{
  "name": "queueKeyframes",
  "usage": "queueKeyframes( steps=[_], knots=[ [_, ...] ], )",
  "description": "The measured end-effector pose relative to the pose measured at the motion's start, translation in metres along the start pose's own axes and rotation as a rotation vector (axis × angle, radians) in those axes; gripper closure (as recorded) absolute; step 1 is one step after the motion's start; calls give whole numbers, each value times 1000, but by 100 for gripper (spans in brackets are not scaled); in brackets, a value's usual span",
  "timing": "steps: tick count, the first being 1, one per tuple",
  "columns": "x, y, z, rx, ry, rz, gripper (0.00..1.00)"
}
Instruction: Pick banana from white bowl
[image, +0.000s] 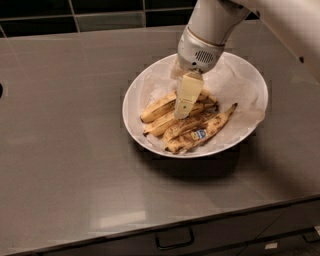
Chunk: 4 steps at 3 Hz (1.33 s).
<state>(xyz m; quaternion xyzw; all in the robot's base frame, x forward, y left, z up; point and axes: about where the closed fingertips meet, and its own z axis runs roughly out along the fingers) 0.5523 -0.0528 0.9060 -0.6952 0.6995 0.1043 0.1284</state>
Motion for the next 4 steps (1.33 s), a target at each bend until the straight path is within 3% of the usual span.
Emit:
queueKeyframes(
  steps=[1,2,4],
  knots=[
    [7,1,1,-2,7,15,22],
    [7,1,1,-2,7,15,30],
    [-1,-11,4,5,20,-2,35]
  ],
)
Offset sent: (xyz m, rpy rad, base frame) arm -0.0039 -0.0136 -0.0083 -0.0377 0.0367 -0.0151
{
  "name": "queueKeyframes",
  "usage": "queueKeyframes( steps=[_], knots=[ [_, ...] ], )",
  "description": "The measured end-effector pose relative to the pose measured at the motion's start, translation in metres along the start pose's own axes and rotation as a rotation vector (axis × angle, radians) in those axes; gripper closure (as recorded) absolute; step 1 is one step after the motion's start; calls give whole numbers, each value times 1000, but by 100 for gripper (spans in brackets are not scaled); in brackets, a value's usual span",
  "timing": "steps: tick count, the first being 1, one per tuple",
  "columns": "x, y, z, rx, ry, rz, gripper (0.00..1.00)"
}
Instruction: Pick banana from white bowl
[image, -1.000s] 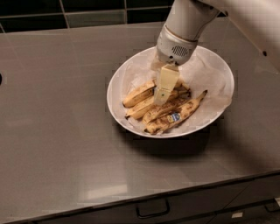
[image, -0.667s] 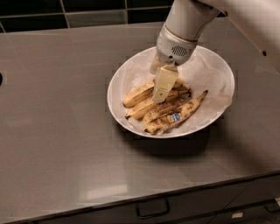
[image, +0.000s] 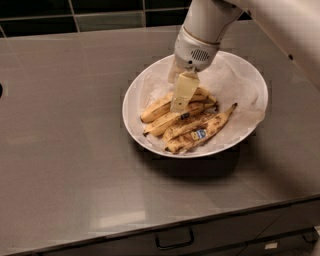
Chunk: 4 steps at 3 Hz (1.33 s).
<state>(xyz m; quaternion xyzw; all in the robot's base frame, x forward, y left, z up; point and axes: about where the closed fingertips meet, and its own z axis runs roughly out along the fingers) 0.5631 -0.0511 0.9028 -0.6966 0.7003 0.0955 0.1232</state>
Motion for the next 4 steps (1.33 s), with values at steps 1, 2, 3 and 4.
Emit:
queueKeyframes(
  steps=[1,2,3,4],
  knots=[
    [-6,-6,3,2,3,-16,40],
    [-6,-6,3,2,3,-16,47],
    [-3,-2,8,-8,3,-11,48],
    [-3,-2,8,-8,3,-11,48]
  ],
)
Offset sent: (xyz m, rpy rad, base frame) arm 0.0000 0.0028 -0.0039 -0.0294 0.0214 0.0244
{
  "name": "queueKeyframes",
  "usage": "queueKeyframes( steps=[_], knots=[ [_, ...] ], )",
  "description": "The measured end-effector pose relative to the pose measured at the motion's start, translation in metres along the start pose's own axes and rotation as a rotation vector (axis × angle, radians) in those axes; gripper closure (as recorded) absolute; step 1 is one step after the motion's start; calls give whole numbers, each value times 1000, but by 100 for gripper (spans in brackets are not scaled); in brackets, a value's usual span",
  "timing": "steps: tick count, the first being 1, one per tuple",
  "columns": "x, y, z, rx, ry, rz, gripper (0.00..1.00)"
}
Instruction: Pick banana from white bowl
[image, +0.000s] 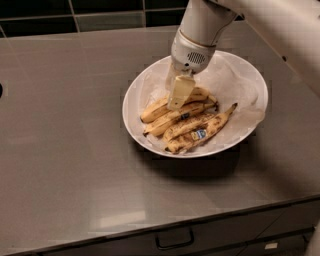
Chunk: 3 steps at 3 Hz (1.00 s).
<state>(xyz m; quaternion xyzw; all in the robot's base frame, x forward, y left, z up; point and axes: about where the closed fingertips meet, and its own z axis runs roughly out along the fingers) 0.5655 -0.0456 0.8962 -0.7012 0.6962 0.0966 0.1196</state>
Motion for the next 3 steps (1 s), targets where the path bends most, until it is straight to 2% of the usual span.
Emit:
queueKeyframes(
  steps=[3],
  knots=[
    [9,0,12,-19,42,11,50]
  ],
)
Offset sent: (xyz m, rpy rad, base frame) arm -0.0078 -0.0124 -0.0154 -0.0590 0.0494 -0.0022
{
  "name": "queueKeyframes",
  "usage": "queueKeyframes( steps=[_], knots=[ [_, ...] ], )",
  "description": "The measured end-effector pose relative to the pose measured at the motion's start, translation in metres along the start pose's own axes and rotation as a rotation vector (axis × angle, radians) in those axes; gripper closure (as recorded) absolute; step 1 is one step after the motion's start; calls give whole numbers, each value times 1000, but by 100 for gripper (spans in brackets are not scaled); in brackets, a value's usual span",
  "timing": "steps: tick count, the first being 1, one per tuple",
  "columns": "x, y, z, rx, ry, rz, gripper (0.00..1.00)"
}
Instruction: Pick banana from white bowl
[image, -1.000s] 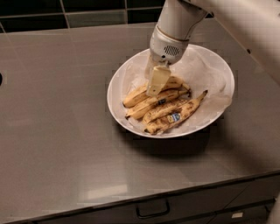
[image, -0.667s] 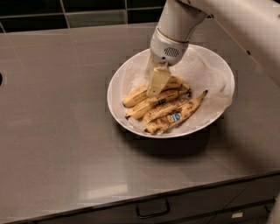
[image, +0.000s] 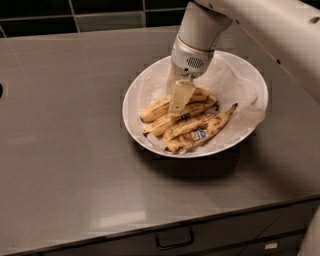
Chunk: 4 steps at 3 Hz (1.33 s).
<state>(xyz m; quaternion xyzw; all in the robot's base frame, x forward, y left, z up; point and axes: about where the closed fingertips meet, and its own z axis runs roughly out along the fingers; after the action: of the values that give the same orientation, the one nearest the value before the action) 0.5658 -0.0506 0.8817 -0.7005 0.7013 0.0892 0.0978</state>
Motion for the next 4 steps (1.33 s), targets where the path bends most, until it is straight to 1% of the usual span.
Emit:
queueKeyframes(
  steps=[1,3,4],
  knots=[
    [2,-2,3,-2,30,3,51],
    [1,-9,3,11,92,-4,50],
    [-2,-12,10,3,109,-14,68]
  ],
)
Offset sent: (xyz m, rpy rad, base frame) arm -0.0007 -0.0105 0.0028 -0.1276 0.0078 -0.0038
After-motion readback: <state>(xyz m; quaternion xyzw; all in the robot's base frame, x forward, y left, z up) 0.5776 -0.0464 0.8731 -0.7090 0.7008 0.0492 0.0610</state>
